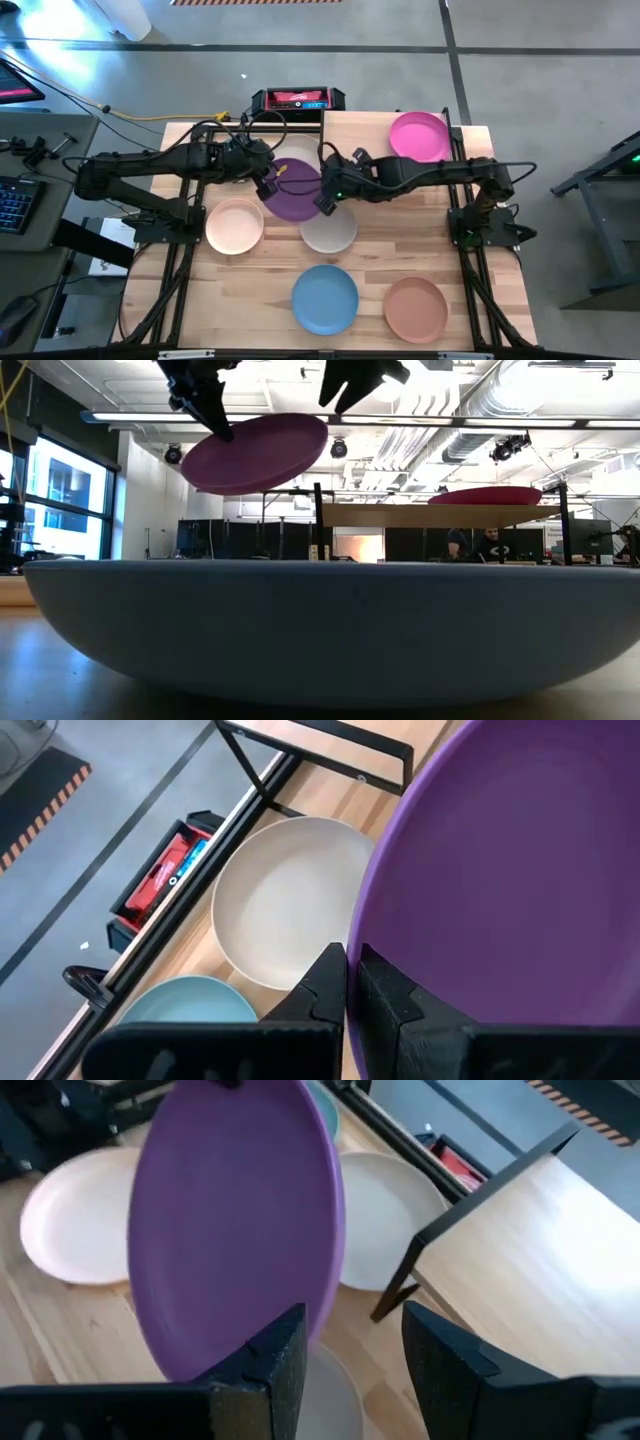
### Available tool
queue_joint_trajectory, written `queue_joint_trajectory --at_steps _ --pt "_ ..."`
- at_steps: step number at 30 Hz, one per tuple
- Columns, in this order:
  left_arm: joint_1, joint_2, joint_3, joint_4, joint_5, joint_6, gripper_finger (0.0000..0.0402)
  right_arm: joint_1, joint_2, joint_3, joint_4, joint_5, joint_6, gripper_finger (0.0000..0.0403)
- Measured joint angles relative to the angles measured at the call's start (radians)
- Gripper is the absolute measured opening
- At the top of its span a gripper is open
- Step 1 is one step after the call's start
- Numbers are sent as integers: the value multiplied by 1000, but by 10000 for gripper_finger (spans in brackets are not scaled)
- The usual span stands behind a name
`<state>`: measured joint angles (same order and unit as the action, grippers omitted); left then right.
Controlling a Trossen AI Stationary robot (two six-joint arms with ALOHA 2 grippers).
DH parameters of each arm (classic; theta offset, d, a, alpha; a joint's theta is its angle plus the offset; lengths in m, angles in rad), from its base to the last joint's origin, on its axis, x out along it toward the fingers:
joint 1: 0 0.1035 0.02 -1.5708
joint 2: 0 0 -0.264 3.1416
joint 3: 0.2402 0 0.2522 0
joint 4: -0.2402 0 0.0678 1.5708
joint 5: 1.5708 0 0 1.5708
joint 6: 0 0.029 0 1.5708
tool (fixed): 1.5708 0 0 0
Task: Place and stack plates onto a shelf
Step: Stack the purple plate on top of the pink plate on the shelf
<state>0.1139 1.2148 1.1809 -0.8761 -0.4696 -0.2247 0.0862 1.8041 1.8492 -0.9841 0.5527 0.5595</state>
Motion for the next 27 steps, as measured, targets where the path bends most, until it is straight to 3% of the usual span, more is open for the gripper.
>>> queue_joint_trajectory --at_steps 20,27 --pt "-5 0 -1 17 -6 -62 0 0 44 0 -13 41 68 141" --pt "-5 0 -1 95 32 -57 0 -15 44 0 -13 41 91 137"
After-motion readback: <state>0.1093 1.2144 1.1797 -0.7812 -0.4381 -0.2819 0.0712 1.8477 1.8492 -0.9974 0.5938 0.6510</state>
